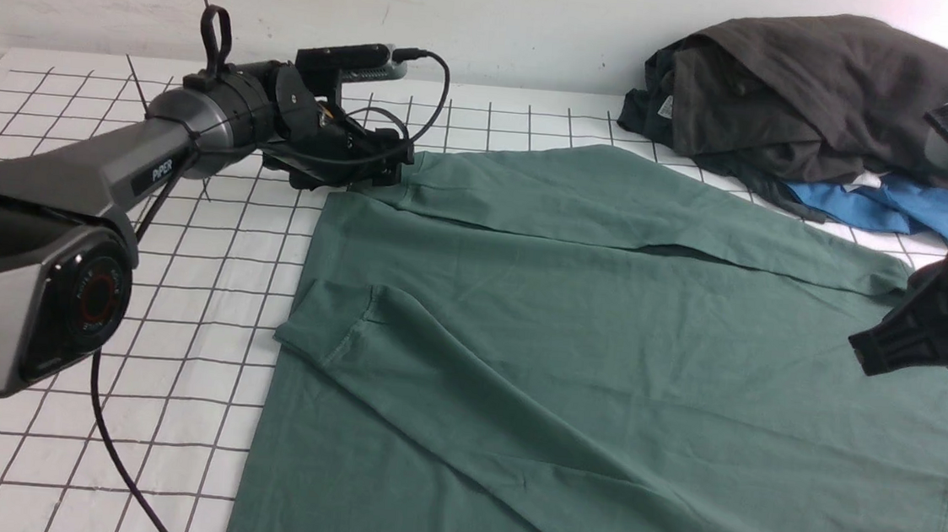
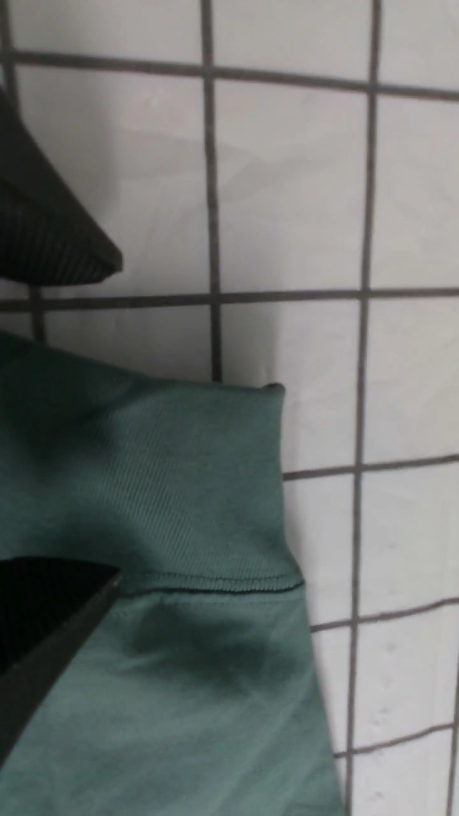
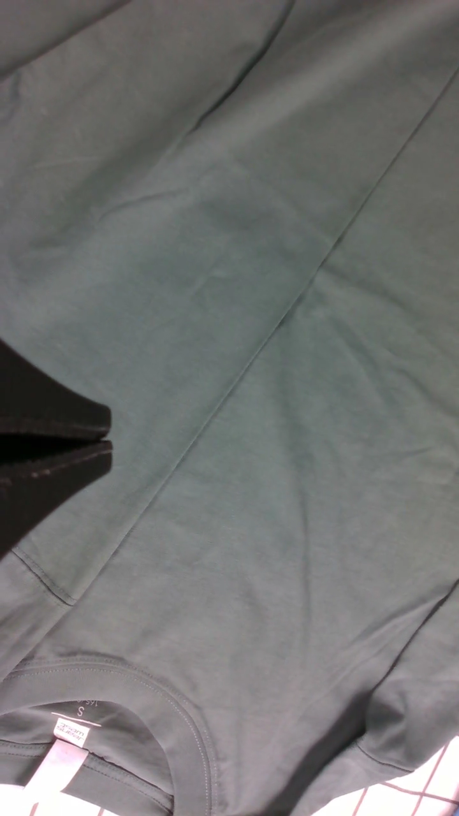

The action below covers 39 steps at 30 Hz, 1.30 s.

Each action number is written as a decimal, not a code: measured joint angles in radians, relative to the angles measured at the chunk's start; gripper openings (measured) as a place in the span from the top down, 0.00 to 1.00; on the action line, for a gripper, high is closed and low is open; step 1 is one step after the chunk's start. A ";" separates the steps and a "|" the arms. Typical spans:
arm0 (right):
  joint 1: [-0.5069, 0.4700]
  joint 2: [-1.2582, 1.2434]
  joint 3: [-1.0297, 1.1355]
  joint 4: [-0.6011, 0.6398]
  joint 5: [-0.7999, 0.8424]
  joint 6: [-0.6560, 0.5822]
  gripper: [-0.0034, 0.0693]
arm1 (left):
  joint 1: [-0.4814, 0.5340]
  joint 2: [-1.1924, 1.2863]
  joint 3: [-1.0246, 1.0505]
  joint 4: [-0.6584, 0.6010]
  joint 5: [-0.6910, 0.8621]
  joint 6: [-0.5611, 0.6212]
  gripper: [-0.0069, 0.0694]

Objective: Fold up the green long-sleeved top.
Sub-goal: Use the left arm to clamp the cuff farthest from it, then use the left arm to drag and drop the cuff onto the cuff closest to the left arm

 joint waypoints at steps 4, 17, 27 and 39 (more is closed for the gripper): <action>0.000 0.000 0.000 -0.002 0.000 0.000 0.97 | -0.005 0.040 -0.077 -0.008 0.037 0.021 0.31; 0.000 0.000 0.000 -0.003 0.005 -0.011 0.97 | -0.005 0.019 -0.217 -0.010 0.346 0.166 0.90; 0.000 0.000 0.000 -0.003 -0.020 -0.052 0.97 | -0.006 -0.266 -0.208 -0.011 0.605 0.171 0.90; 0.001 -0.059 0.000 0.025 -0.013 -0.055 0.97 | -0.028 -0.734 0.530 -0.006 0.606 0.165 0.90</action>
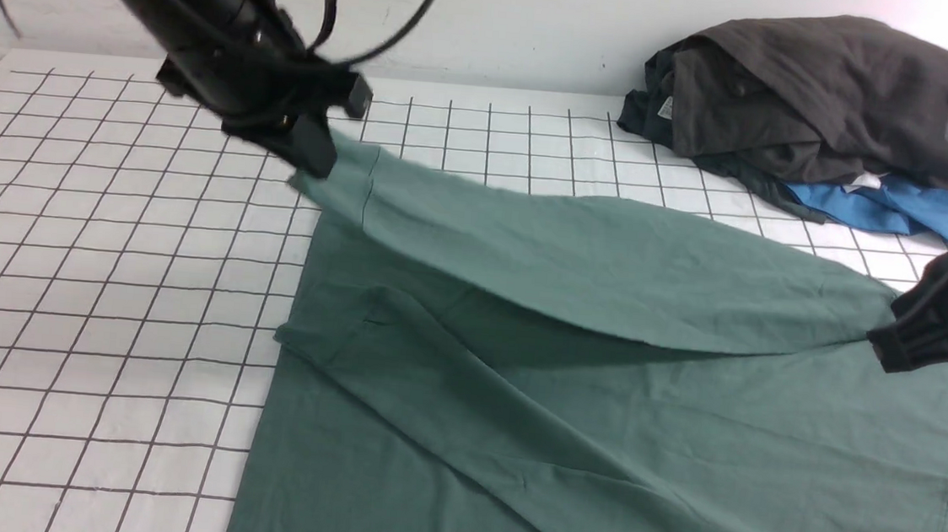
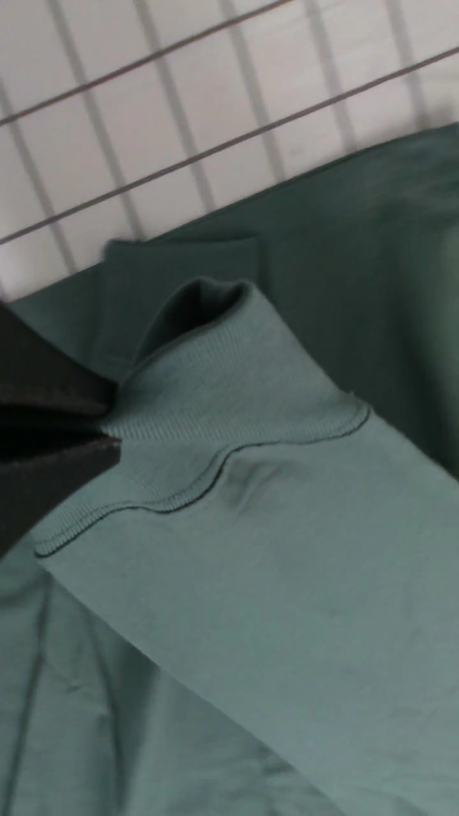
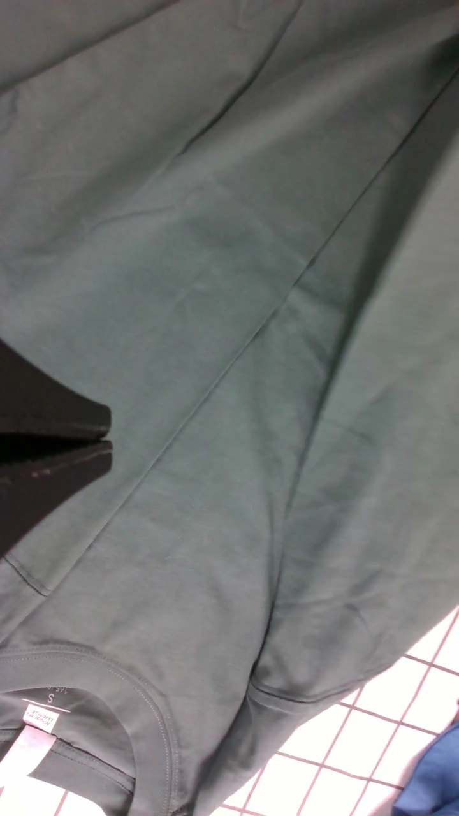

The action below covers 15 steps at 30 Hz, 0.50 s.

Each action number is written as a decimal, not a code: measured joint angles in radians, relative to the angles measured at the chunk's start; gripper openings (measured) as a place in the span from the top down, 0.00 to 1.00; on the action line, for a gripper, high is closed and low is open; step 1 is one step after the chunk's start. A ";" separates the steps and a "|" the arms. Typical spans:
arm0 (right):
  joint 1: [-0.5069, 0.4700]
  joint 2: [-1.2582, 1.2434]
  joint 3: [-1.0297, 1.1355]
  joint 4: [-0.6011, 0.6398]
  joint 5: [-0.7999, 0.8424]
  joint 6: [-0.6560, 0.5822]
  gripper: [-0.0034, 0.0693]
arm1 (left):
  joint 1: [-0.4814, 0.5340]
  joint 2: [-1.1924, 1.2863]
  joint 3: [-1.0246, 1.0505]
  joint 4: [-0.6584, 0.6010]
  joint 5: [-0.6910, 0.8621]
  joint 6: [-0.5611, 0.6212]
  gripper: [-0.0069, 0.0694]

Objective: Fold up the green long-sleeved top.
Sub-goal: Use the left arm to drag and drop the cuff onto the cuff closest to the left arm

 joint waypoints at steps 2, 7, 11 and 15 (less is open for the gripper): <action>0.000 -0.007 -0.001 0.010 0.008 0.000 0.97 | -0.007 -0.049 0.118 -0.004 -0.038 0.003 0.90; 0.000 -0.010 -0.001 0.027 0.046 -0.001 0.97 | -0.014 -0.167 0.410 -0.008 -0.201 0.009 0.90; 0.000 -0.010 -0.001 0.046 0.080 -0.004 0.97 | -0.014 -0.175 0.554 0.011 -0.304 0.016 0.89; 0.000 -0.010 -0.001 0.073 0.133 -0.009 0.97 | -0.014 -0.149 0.604 0.012 -0.326 0.053 0.79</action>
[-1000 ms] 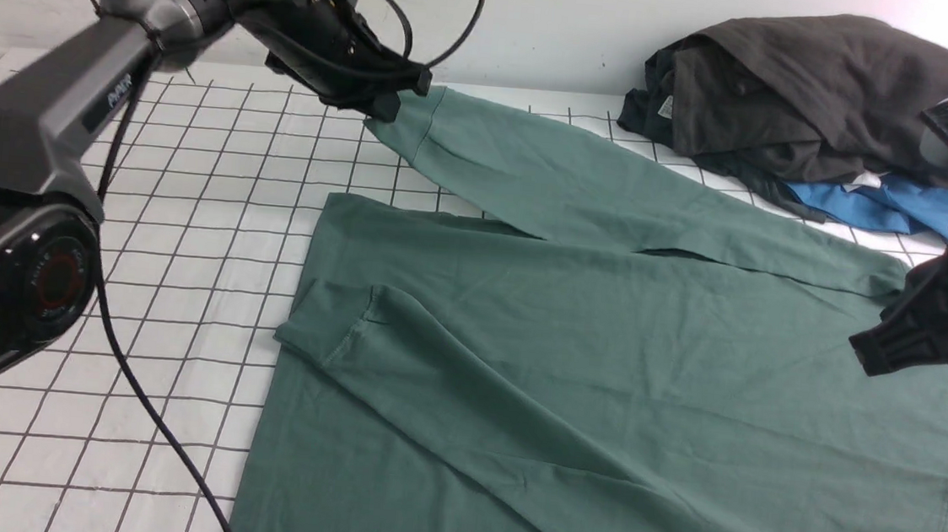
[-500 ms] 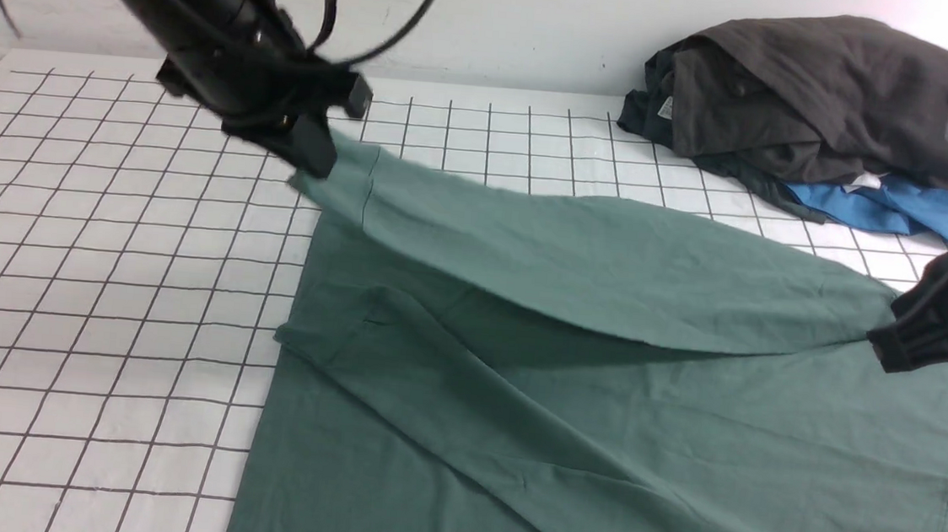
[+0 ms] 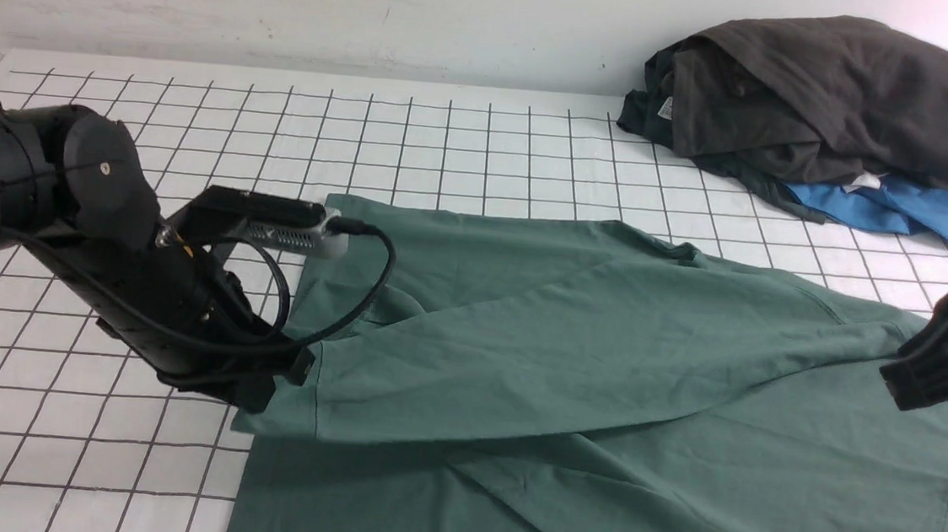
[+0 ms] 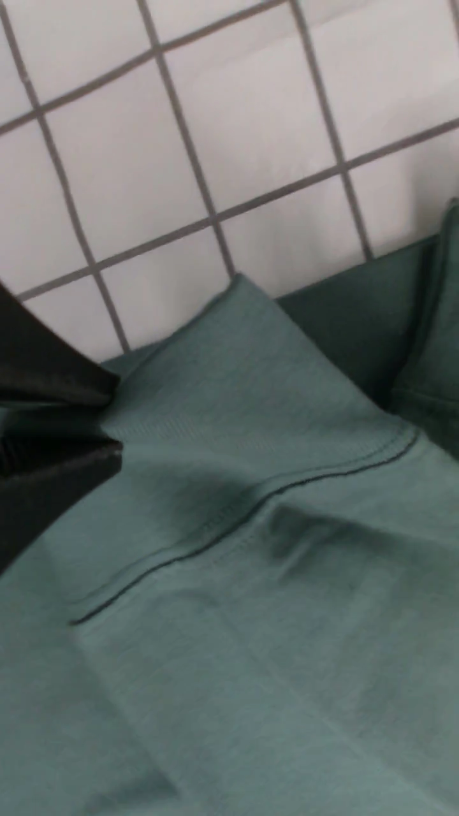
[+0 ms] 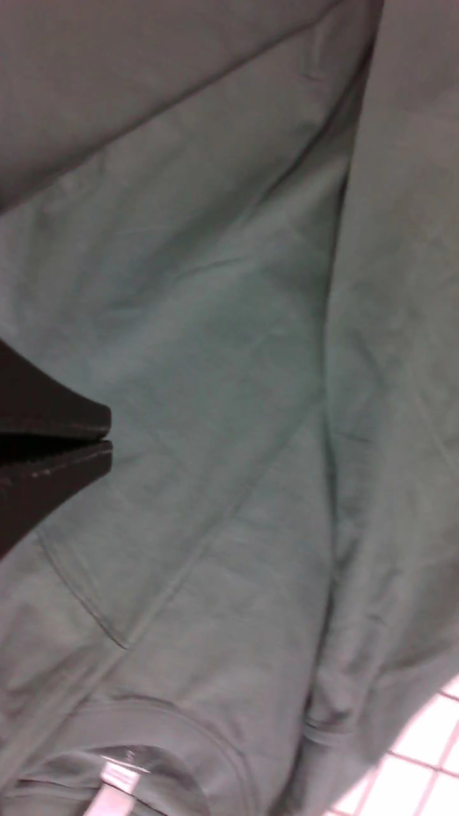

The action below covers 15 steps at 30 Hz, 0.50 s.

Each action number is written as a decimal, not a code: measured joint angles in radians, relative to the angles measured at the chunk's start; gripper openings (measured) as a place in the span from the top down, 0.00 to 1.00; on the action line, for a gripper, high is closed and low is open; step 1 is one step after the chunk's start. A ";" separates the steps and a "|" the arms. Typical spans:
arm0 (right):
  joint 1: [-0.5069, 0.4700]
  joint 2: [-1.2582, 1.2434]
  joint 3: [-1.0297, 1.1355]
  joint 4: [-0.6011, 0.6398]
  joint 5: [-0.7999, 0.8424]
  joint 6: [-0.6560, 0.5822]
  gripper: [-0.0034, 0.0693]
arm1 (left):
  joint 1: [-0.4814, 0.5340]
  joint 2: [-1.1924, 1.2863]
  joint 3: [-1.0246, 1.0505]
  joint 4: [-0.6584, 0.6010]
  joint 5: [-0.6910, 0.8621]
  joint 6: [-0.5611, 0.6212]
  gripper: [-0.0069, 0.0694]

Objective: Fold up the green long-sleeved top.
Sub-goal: Use the left arm to drag and drop the cuff onto the cuff closest to the left arm, then use both arms simultaneously to clamp the lower edge of the clothing fabric

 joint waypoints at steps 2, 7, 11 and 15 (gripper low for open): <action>0.000 0.000 0.000 0.009 0.038 -0.004 0.97 | 0.000 0.014 0.004 0.002 0.001 0.022 0.68; 0.039 -0.001 0.000 0.044 0.069 -0.025 0.97 | -0.006 0.008 0.004 -0.012 0.032 0.062 0.40; 0.103 -0.012 0.004 0.081 0.070 -0.029 0.97 | -0.064 -0.048 0.004 0.009 0.088 0.077 0.32; 0.204 -0.058 0.057 0.134 0.069 -0.042 0.97 | -0.237 -0.137 0.001 0.097 0.211 0.068 0.30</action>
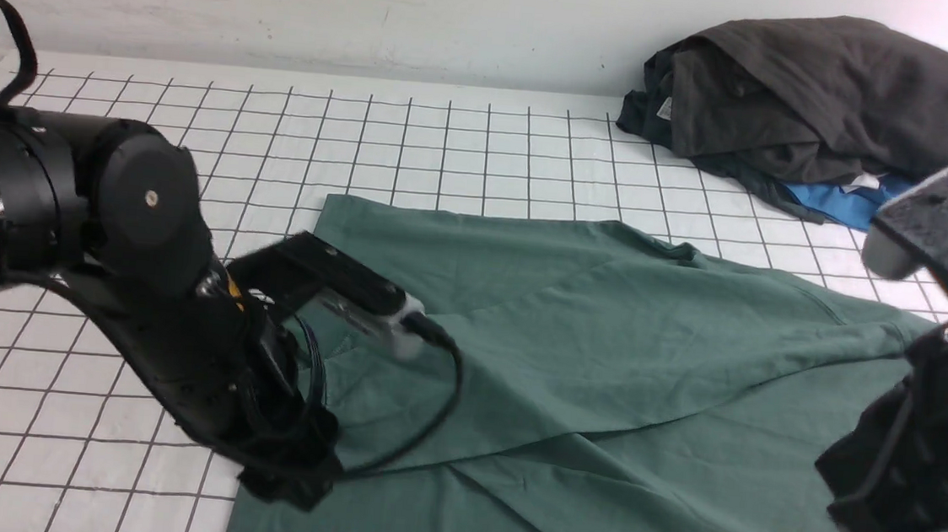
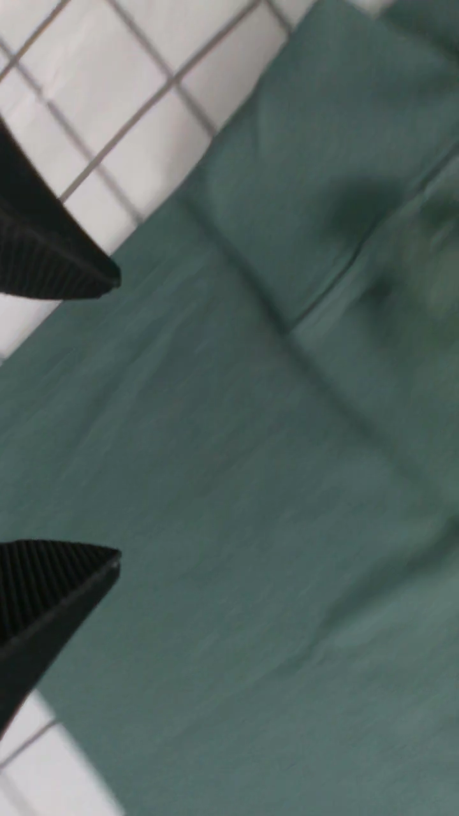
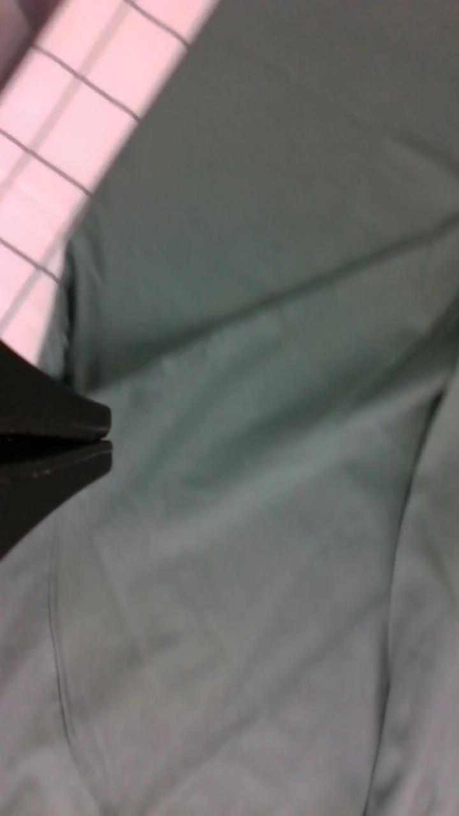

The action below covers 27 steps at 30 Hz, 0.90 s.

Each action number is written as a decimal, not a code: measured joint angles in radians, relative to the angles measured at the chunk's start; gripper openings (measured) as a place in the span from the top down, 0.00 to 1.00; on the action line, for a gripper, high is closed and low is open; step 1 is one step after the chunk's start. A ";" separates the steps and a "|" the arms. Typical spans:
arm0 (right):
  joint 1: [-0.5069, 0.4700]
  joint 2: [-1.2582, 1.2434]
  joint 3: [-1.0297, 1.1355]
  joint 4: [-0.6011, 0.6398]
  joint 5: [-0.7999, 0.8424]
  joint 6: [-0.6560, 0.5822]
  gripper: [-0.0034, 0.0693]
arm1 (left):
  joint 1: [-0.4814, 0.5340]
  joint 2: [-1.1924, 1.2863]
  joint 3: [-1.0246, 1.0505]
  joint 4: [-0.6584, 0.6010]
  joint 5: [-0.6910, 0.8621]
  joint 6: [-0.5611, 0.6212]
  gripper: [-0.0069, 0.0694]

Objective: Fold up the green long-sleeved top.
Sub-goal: Use both arms simultaneously to clamp the lower edge of the clothing fabric

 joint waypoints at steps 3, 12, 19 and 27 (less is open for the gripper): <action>0.068 -0.068 0.093 0.018 0.000 -0.013 0.97 | -0.179 -0.041 0.029 0.085 0.167 -0.012 0.30; 0.084 -0.152 0.239 -0.002 0.007 -0.014 0.97 | -0.411 -0.051 0.212 0.192 0.167 0.063 0.30; 0.084 -0.154 0.244 -0.009 0.006 -0.014 0.96 | -0.426 -0.048 0.368 0.246 -0.094 0.105 0.30; 0.084 -0.154 0.244 -0.013 0.005 -0.014 0.96 | -0.427 0.007 0.411 0.309 -0.191 0.059 0.30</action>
